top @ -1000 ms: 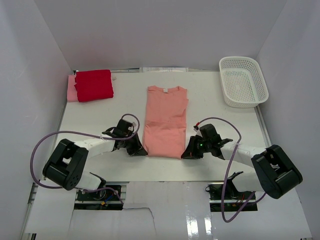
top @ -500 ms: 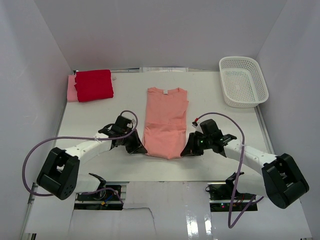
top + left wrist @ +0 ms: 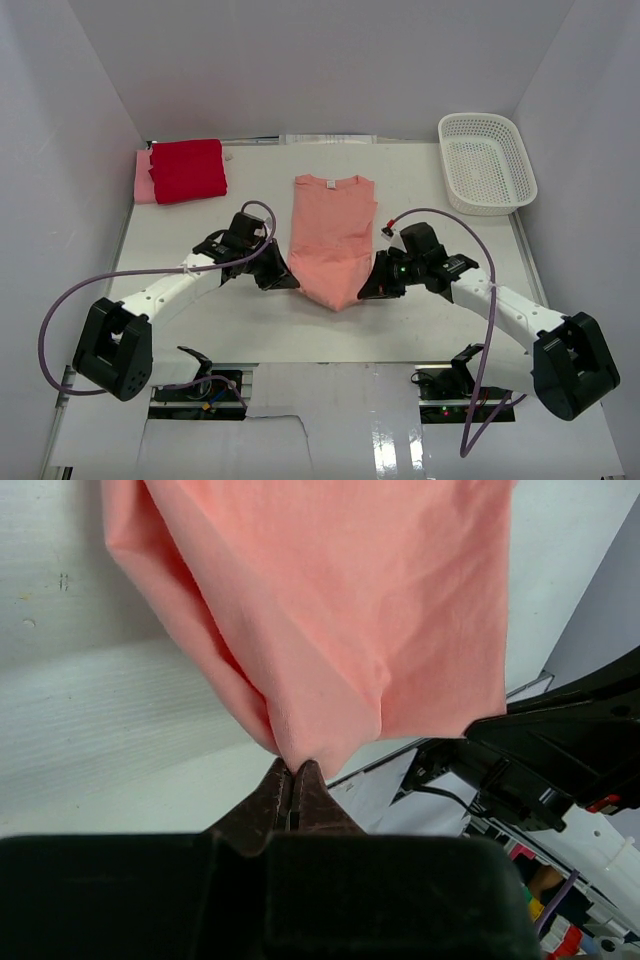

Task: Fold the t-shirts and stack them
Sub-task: Grab one side of the 2/3 rectangular tshirt with both arms, then fold the long partially folded tshirt into a neat square

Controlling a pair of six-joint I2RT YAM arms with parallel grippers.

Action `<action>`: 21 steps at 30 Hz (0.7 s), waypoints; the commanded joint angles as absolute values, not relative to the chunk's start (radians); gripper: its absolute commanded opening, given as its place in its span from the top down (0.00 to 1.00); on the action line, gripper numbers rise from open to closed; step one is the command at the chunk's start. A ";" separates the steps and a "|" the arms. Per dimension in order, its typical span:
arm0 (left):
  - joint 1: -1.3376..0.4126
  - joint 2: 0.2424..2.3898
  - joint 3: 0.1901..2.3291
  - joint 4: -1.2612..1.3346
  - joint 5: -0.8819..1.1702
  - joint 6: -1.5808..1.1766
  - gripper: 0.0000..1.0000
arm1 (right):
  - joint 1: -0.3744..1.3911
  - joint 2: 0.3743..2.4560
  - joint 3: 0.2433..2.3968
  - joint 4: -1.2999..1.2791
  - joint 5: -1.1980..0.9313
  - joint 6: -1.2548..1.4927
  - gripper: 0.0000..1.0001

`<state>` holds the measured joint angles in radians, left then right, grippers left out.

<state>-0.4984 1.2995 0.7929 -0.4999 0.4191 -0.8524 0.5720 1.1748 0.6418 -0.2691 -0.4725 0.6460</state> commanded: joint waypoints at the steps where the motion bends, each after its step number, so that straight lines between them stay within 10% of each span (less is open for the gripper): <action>1: -0.470 1.288 0.847 -0.525 0.439 -0.832 1.00 | 0.552 1.167 0.722 -0.311 -0.489 0.611 0.92; 21: -0.319 1.528 1.233 -0.523 0.509 -0.755 1.00 | 0.407 1.388 1.057 -0.390 -0.552 0.479 0.92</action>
